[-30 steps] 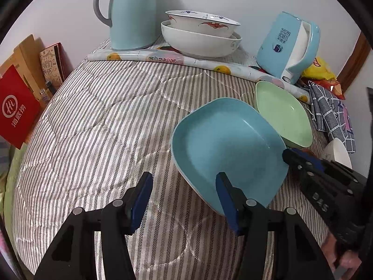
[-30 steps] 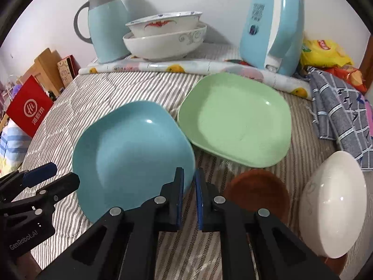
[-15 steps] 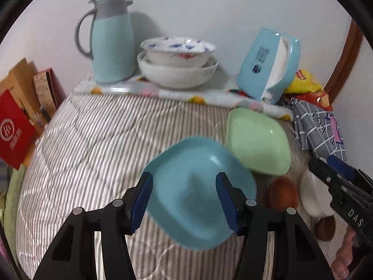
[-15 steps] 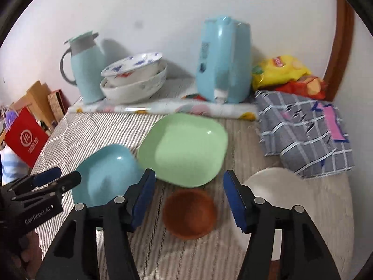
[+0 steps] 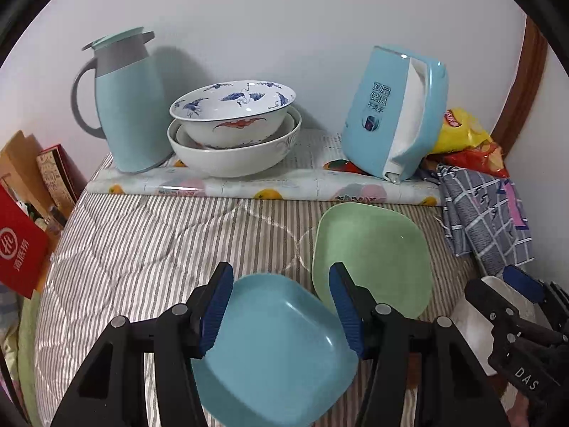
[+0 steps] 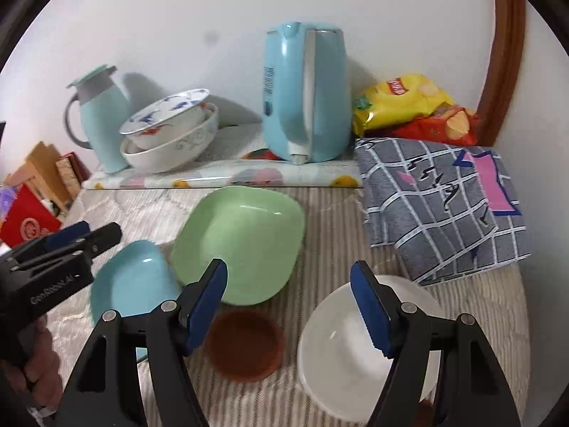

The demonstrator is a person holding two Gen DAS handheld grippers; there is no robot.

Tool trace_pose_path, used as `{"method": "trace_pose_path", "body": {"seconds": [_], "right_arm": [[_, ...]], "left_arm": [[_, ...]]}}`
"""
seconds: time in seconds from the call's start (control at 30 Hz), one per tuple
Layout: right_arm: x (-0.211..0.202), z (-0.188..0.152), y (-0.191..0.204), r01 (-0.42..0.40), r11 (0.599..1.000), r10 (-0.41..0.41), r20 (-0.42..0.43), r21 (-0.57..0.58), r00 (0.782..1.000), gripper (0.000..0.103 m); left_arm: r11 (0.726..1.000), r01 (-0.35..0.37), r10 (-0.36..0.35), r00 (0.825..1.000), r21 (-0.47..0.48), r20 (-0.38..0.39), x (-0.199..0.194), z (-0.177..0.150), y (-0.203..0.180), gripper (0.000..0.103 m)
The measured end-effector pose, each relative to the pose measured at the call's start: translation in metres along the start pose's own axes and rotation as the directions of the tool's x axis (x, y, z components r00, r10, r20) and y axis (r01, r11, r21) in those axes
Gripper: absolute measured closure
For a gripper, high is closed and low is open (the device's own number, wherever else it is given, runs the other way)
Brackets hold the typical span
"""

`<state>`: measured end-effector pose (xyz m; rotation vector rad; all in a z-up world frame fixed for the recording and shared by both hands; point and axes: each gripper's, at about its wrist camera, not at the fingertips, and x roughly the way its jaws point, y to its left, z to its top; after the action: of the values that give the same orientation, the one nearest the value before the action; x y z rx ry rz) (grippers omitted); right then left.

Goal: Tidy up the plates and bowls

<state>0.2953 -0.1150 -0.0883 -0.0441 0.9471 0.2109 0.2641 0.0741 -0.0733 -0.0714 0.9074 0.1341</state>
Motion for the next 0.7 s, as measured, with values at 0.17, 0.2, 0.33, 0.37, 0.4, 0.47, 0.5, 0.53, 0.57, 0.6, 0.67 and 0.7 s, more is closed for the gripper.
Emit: {"method": "trace_pose_path", "body": {"seconds": [0.17, 0.2, 0.33, 0.37, 0.4, 0.47, 0.5, 0.53, 0.57, 0.6, 0.67, 0.7], "right_arm": [[0.020, 0.006, -0.009, -0.024, 0.998, 0.026, -0.034, 0.059, 0.999, 0.032], [0.023, 0.007, -0.010, -0.022, 0.998, 0.024, -0.035, 0.067, 0.999, 0.032], [0.035, 0.013, -0.013, -0.008, 0.997, 0.011, -0.041, 0.080, 0.999, 0.032], [0.037, 0.015, -0.013, -0.010, 0.996, 0.014, -0.042, 0.083, 0.999, 0.032], [0.040, 0.016, -0.013, -0.013, 0.996, 0.017, -0.044, 0.083, 0.999, 0.032], [0.046, 0.018, -0.012, -0.006, 0.996, 0.010, -0.051, 0.083, 0.999, 0.032], [0.049, 0.019, -0.012, 0.001, 0.996, 0.004, -0.056, 0.087, 0.998, 0.032], [0.052, 0.020, -0.012, 0.006, 0.996, 0.000, -0.061, 0.093, 0.998, 0.032], [0.056, 0.020, -0.012, 0.004, 0.995, 0.003, -0.066, 0.100, 0.998, 0.032], [0.058, 0.020, -0.012, -0.001, 0.995, 0.008, -0.071, 0.104, 0.997, 0.032], [0.065, 0.020, -0.011, 0.000, 0.995, 0.009, -0.083, 0.104, 0.997, 0.032], [0.067, 0.020, -0.010, 0.003, 0.995, 0.006, -0.087, 0.104, 0.996, 0.032]], "left_arm": [[0.998, -0.026, 0.027, 1.000, 0.053, -0.009, 0.019, 0.009, -0.008, 0.049], [0.998, -0.027, 0.028, 0.999, 0.060, -0.016, 0.023, 0.011, -0.009, 0.049], [0.997, -0.018, 0.021, 0.999, 0.081, -0.035, 0.038, 0.017, -0.014, 0.049], [0.996, -0.019, 0.022, 0.999, 0.083, -0.039, 0.041, 0.018, -0.015, 0.049], [0.996, -0.015, 0.019, 0.999, 0.085, -0.044, 0.044, 0.019, -0.016, 0.049], [0.996, -0.006, 0.011, 0.999, 0.089, -0.049, 0.049, 0.022, -0.019, 0.049], [0.996, -0.004, 0.008, 0.999, 0.091, -0.048, 0.050, 0.022, -0.020, 0.049], [0.995, -0.001, 0.006, 0.999, 0.095, -0.049, 0.052, 0.024, -0.021, 0.049], [0.995, 0.001, 0.004, 0.999, 0.097, -0.052, 0.055, 0.025, -0.022, 0.049], [0.995, 0.006, 0.000, 0.998, 0.100, -0.056, 0.058, 0.026, -0.023, 0.049], [0.994, 0.017, -0.011, 0.998, 0.105, -0.062, 0.063, 0.027, -0.025, 0.049], [0.994, 0.020, -0.013, 0.998, 0.107, -0.068, 0.067, 0.028, -0.026, 0.049]]}}
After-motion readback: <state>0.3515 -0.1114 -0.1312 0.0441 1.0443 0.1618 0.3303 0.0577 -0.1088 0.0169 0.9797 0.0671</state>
